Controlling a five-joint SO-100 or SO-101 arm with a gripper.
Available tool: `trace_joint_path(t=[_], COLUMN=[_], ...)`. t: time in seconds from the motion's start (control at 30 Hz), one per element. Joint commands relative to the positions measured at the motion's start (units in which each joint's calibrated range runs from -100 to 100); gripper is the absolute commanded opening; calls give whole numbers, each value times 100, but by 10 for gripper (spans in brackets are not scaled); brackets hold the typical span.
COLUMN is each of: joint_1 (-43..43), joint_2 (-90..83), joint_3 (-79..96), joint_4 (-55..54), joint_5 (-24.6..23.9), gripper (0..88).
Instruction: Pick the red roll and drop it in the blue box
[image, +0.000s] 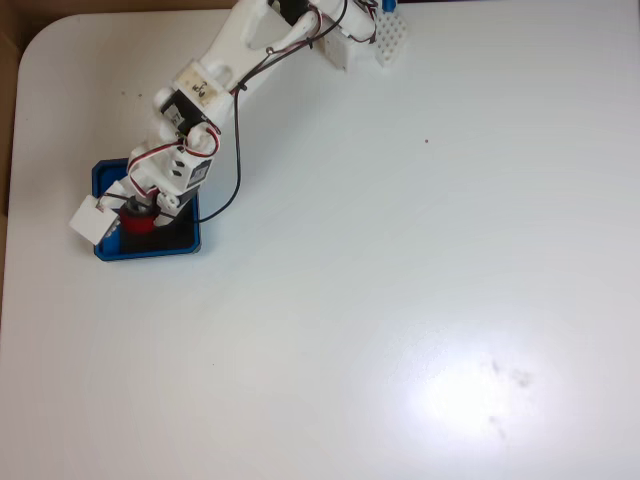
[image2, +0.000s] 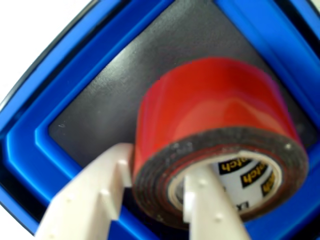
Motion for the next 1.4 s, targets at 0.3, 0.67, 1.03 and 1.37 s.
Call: trace_joint_path(t=[0.3, 0.67, 1.03, 1.37], joint_1=[202, 251, 85, 16], joint_2=[-161, -1541, -4007, -5630], joint_3=[-307, 1131, 3664, 5641], joint_4=[-101, -126, -308, -1331], joint_5=[-19, -1, -27, -27], gripper=[149, 149, 149, 149])
